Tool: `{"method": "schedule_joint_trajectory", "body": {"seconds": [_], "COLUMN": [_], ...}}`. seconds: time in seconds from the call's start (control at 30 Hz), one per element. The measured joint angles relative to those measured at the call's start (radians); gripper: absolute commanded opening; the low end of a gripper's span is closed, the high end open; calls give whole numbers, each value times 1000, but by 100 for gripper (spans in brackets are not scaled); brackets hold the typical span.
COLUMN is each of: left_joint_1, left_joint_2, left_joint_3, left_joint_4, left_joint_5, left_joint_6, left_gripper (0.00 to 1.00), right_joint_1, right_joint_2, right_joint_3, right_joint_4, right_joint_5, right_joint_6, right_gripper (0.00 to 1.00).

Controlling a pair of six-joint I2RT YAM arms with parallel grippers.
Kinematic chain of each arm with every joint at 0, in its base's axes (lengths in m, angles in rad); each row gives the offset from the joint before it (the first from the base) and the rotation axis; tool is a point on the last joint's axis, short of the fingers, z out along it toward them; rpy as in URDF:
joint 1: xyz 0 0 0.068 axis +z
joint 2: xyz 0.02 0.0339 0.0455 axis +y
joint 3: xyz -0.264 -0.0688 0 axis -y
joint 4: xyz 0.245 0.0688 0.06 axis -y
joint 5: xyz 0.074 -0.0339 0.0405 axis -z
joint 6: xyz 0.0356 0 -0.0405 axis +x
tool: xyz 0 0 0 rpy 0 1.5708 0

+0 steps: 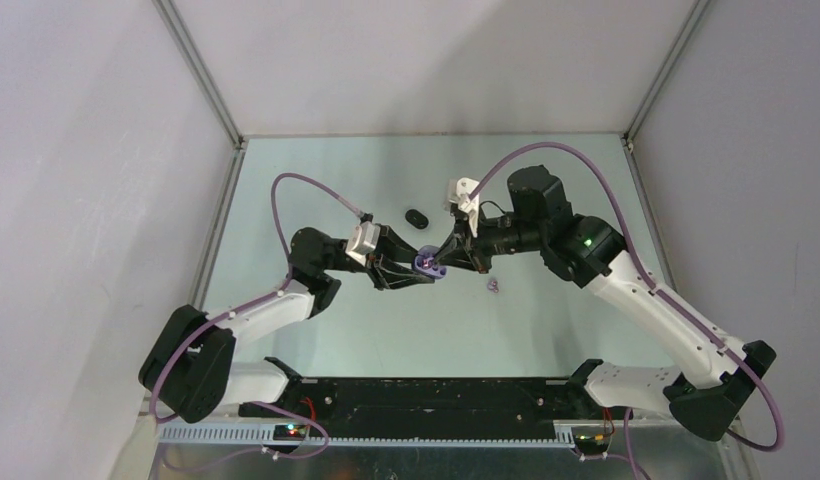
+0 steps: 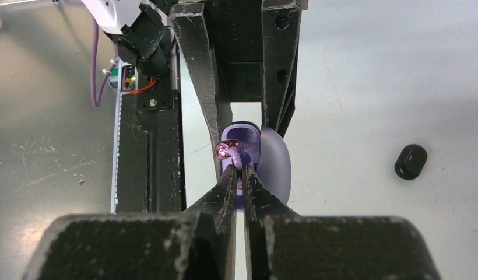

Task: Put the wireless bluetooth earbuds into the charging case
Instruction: Place the earbud in the charging case.

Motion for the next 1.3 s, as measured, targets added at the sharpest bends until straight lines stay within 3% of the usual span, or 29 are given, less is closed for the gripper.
{"method": "schedule_joint_trajectory", "body": {"seconds": [1.3], "left_joint_1": [0], "left_joint_2": [0], "left_joint_3": [0], "left_joint_4": [-3], "left_joint_5": [-3], "left_joint_6": [0], "left_gripper": [3], "right_joint_1": [32], "right_joint_2": [21], "right_joint_3": [-5], "right_joint_4": [47], "right_joint_5": [64], "right_joint_6": [30], "right_gripper": [6]}}
